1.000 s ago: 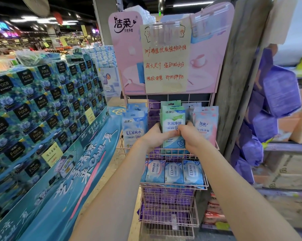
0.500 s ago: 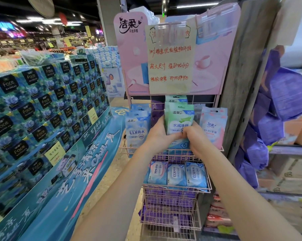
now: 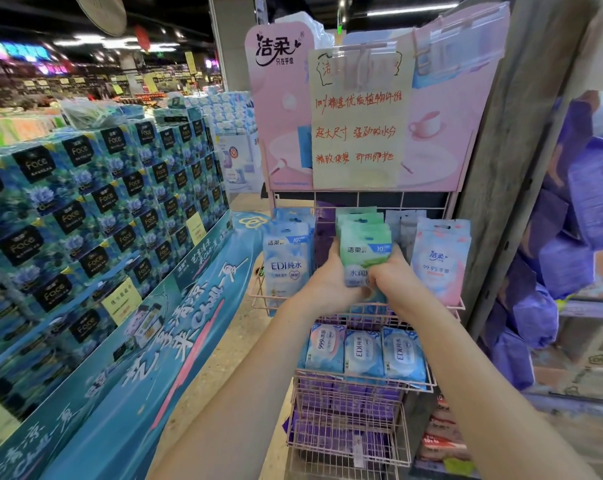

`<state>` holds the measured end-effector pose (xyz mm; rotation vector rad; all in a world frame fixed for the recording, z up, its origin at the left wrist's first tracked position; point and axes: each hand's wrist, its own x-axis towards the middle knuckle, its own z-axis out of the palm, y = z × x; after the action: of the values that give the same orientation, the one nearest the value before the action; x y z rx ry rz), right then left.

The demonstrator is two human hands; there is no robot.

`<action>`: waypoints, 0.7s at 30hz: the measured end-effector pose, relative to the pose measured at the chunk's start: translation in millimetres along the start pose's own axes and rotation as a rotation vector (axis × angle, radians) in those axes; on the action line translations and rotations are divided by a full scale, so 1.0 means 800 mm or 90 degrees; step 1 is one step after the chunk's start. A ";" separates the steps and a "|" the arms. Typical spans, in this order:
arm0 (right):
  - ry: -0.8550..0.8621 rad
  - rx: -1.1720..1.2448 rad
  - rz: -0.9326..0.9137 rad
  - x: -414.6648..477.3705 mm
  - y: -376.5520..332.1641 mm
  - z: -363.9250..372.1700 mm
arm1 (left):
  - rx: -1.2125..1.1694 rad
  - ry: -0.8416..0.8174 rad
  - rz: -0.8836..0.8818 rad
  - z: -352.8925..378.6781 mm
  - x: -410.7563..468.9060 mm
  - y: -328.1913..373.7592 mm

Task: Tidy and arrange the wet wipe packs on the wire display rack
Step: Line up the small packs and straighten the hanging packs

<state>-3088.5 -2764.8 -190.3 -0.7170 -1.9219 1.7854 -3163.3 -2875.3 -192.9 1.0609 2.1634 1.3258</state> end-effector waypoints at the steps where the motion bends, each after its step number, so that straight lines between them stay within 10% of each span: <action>1: 0.000 -0.014 0.005 0.001 -0.001 -0.002 | 0.012 -0.007 -0.003 -0.002 0.002 -0.002; 21: 0.008 0.031 0.066 0.009 -0.009 0.000 | -0.089 0.021 -0.071 0.001 0.027 -0.008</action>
<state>-3094.3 -2760.7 -183.6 -0.8220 -1.8566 1.8786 -3179.0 -2860.1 -198.2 0.8576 2.0858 1.4288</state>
